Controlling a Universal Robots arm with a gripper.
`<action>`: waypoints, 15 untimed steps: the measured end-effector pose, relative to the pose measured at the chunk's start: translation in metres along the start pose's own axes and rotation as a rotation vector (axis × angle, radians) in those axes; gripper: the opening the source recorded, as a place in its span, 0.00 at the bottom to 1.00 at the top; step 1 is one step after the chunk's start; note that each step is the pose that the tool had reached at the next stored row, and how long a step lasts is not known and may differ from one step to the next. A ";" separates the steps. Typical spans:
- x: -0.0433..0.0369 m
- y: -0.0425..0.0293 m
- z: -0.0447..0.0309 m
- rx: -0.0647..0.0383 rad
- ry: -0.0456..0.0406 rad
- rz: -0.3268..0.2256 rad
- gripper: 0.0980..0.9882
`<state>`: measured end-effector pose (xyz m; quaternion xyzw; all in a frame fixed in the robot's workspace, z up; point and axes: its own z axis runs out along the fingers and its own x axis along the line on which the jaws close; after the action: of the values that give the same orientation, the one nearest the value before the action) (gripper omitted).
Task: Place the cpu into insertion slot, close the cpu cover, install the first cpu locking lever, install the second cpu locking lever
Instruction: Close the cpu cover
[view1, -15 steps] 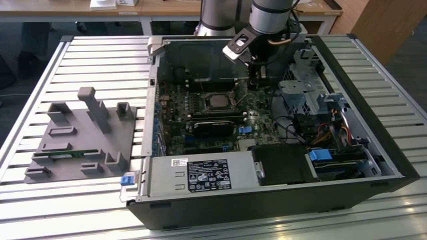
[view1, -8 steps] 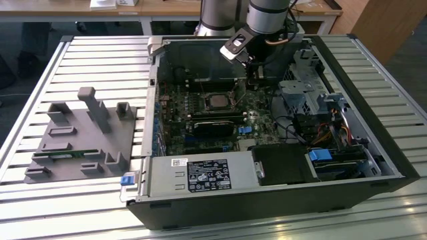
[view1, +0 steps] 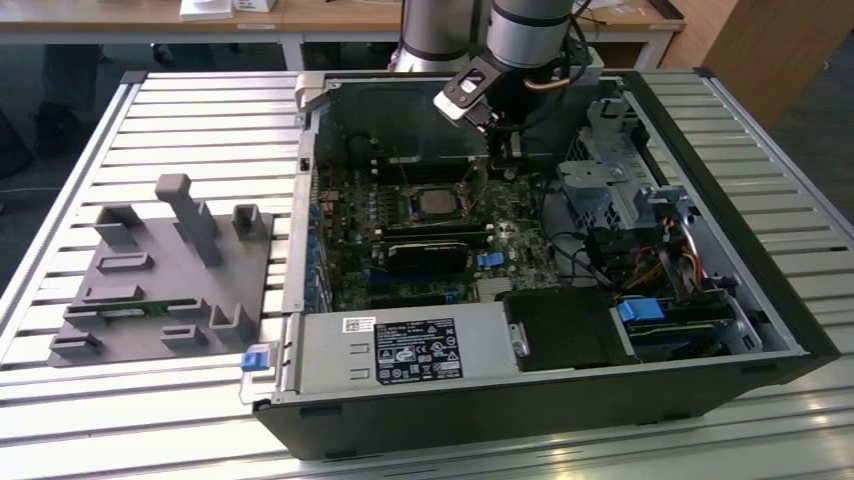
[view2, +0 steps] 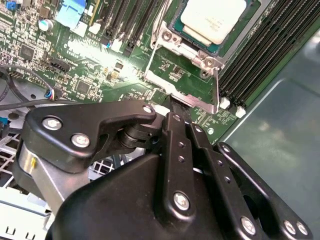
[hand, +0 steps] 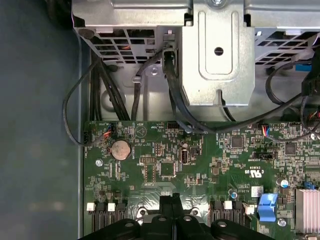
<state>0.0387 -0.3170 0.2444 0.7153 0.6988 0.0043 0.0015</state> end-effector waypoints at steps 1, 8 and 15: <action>0.0000 -0.0010 0.0000 0.000 0.0000 0.000 0.01; -0.0002 -0.0056 0.0000 0.000 0.0000 0.000 0.01; -0.0003 -0.0102 0.0000 0.000 0.0000 0.000 0.01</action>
<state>0.0285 -0.3170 0.2443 0.7153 0.6988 0.0043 0.0015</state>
